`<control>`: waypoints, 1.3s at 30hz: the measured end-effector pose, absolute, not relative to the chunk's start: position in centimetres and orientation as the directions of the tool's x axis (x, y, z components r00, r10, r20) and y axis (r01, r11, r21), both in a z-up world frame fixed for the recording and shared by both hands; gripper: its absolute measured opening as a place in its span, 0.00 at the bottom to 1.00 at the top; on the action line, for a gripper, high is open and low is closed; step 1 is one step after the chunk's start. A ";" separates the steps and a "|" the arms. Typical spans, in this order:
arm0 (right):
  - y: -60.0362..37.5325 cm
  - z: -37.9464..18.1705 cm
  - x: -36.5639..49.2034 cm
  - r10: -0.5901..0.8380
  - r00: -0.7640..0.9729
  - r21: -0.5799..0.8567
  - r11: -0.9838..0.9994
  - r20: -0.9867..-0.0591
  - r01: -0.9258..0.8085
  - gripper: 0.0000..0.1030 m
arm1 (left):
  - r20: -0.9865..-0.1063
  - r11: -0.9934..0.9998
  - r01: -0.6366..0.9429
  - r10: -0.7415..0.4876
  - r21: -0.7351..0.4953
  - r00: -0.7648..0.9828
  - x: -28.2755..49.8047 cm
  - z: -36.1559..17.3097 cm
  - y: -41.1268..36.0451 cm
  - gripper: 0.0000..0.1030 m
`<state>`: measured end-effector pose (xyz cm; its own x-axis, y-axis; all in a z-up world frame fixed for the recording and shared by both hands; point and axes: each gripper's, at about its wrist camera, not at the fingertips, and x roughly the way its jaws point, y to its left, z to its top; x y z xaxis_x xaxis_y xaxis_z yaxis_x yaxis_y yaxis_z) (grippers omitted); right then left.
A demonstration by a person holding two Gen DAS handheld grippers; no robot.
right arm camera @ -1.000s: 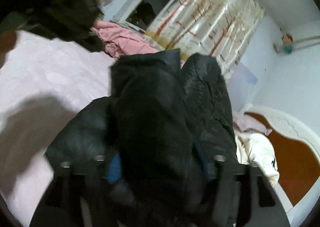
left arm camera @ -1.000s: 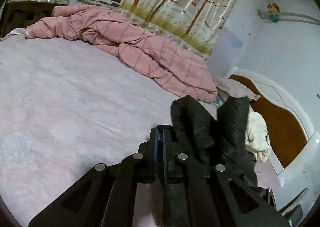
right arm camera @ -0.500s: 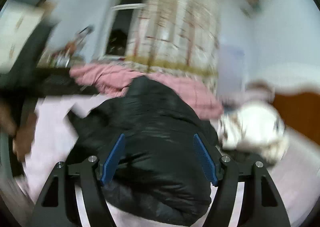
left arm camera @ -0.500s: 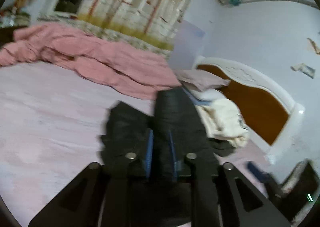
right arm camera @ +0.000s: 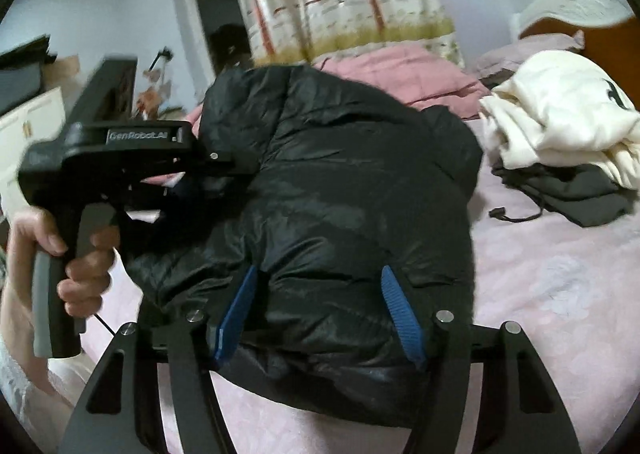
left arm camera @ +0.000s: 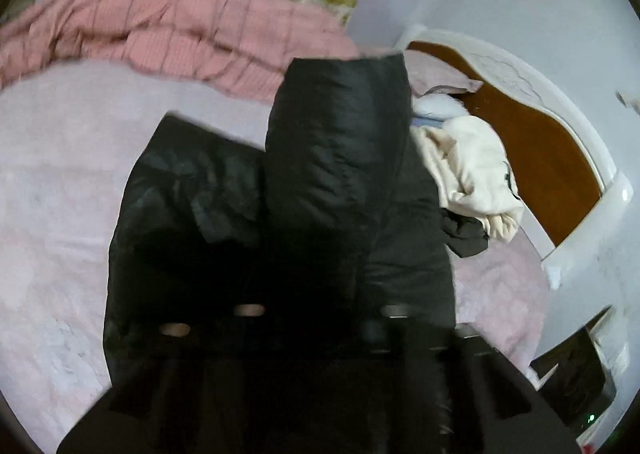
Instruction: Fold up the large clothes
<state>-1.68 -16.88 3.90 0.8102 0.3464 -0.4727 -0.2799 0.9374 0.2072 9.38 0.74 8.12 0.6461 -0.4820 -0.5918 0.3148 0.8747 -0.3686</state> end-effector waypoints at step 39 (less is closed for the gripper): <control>-17.4 9.1 11.5 0.361 0.717 0.266 0.931 -0.596 -0.248 0.36 | -0.419 0.940 0.325 -0.337 -0.102 0.843 8.1 14.2 2.3 0.24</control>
